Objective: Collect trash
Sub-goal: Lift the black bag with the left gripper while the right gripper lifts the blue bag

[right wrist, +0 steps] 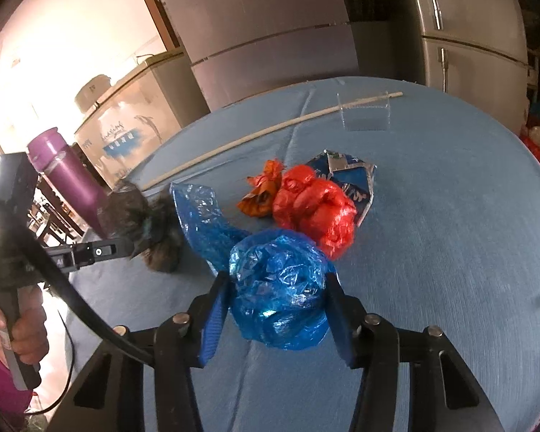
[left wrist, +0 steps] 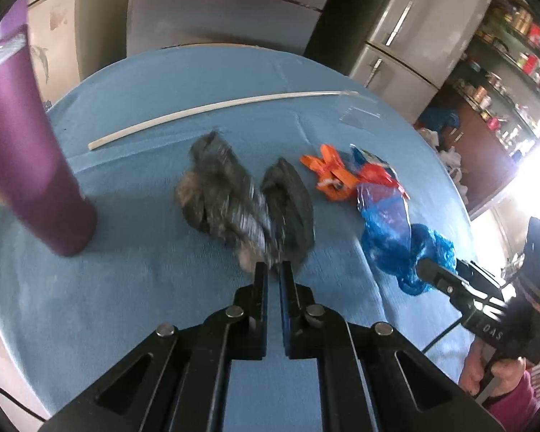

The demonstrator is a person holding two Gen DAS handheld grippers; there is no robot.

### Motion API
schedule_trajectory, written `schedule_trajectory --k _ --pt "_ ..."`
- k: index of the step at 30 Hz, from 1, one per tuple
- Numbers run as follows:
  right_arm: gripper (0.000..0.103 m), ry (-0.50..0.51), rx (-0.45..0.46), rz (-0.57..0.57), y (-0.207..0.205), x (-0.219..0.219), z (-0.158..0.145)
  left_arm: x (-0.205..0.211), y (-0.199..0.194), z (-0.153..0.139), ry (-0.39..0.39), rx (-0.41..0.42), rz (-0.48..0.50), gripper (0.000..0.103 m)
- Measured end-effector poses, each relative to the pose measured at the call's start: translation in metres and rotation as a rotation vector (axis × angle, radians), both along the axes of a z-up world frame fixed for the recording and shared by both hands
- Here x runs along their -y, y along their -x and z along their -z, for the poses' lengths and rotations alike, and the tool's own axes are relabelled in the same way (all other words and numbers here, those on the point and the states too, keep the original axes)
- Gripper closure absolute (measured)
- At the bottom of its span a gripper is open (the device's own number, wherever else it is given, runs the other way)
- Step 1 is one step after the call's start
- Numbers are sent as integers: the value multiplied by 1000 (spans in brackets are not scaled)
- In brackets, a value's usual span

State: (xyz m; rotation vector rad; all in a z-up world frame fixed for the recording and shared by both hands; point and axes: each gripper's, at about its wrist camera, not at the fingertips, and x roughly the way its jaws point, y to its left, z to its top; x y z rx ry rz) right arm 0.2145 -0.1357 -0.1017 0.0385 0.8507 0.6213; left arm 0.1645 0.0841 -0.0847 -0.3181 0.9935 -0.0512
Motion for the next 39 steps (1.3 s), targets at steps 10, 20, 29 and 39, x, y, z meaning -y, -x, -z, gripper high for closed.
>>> schedule_trajectory --k 10,20,29,39 --pt "49 -74 -42 68 44 40 -12 4 14 -16 -59 17 -51 68" --pt "49 -111 -85 126 64 67 -6 4 -57 13 -143 -33 -140 29" --pt "49 -130 -65 156 70 78 -14 14 -30 14 -98 -10 -73 70" --pt "49 -142 -23 173 84 82 -28 57 35 -27 -119 88 29 70"
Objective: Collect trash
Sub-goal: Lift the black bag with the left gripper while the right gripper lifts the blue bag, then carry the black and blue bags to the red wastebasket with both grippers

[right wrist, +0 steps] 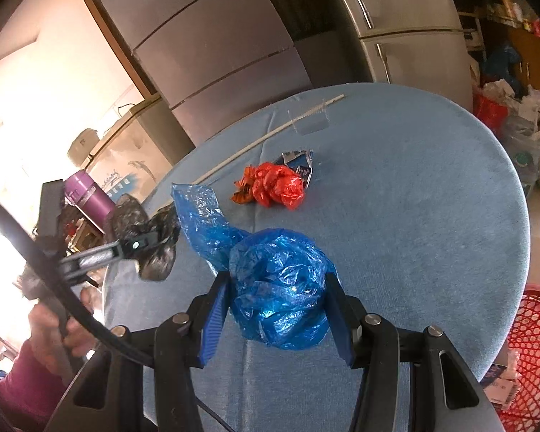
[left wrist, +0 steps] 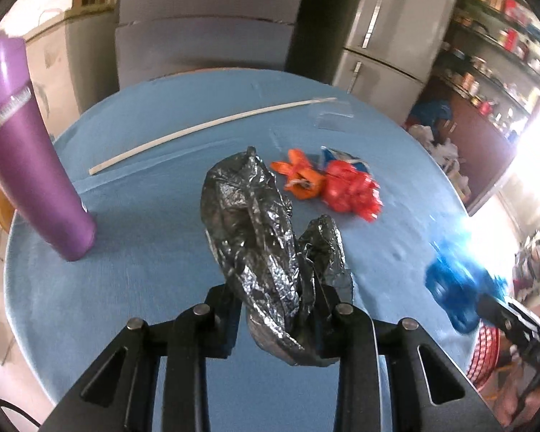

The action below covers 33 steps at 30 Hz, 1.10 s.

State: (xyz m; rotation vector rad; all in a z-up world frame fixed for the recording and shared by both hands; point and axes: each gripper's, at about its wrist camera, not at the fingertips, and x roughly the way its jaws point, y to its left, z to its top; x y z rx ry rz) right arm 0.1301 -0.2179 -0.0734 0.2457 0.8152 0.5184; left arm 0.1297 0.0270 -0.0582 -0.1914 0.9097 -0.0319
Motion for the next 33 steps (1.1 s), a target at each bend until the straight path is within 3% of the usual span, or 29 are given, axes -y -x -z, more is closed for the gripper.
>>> schedule_trajectory --k 8,20,33 --pt "49 -8 37 24 18 13 -15 36 37 -27 -82 58 74 70" --pt "49 -27 114 51 50 33 -47 66 71 -66 -230 150 79 70" --pt "48 -33 175 59 74 47 -65 85 83 -80 -298 192 73 70"
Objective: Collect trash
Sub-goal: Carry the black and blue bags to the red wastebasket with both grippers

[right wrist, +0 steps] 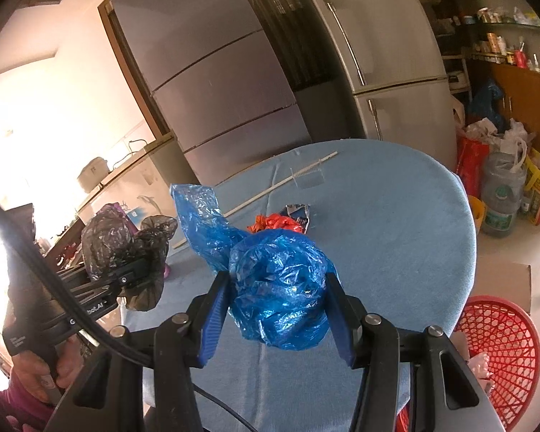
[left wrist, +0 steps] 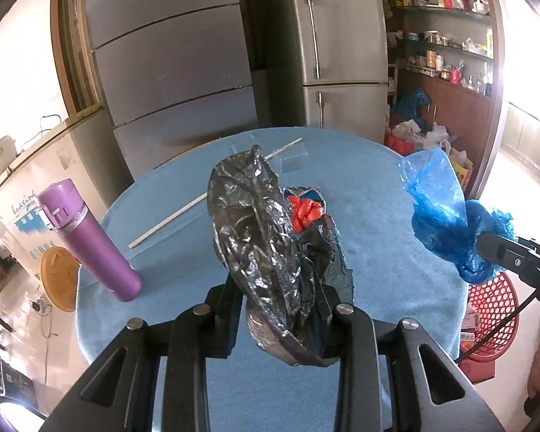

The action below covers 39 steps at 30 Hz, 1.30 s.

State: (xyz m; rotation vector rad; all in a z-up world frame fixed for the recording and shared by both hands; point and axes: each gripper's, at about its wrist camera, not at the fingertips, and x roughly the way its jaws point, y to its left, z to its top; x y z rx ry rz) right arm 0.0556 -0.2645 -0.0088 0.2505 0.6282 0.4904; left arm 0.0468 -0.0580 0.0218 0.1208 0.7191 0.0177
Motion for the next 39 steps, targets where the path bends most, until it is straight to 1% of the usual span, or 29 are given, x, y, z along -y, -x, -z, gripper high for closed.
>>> schedule_trajectory --k 10,21,30,39 --pt "48 1 21 4 8 4 -6 9 10 -6 -33 22 2 70" --pt "48 39 52 6 20 2 -14 15 16 -10 -51 25 9 69" --pt "47 36 68 21 27 5 -19 22 21 -13 -77 36 38 69" --pt "47 43 85 37 37 9 -20 29 21 -11 -92 26 75 68"
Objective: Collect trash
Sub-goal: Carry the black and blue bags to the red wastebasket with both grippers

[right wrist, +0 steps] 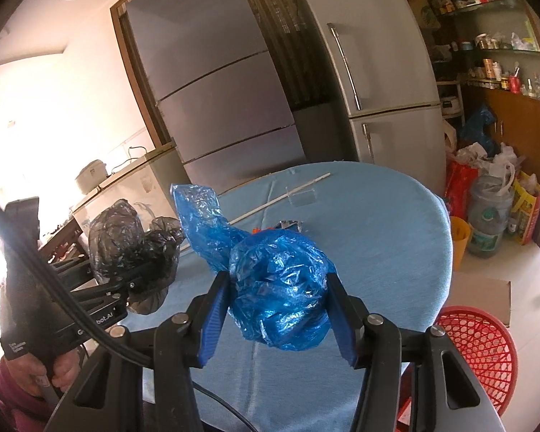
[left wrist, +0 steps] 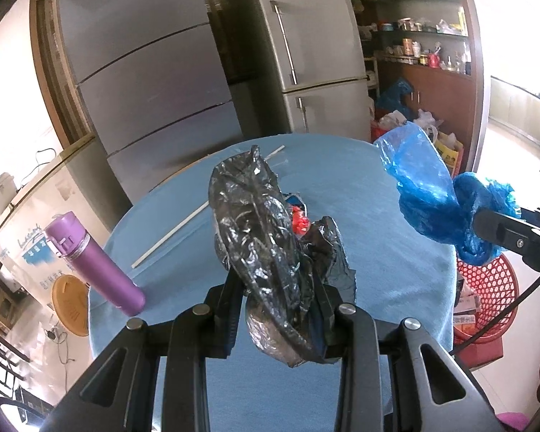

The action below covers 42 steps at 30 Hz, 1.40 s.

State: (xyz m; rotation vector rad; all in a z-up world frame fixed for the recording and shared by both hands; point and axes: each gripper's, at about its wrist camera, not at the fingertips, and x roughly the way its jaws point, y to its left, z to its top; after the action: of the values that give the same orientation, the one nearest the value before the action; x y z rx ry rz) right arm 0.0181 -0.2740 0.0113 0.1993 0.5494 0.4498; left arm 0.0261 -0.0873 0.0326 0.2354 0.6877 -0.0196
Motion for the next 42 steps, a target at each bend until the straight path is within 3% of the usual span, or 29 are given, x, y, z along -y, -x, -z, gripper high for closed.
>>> schedule_trajectory --k 42 --pt "47 -37 -27 116 17 15 1 27 -12 12 -75 -45 121 68"
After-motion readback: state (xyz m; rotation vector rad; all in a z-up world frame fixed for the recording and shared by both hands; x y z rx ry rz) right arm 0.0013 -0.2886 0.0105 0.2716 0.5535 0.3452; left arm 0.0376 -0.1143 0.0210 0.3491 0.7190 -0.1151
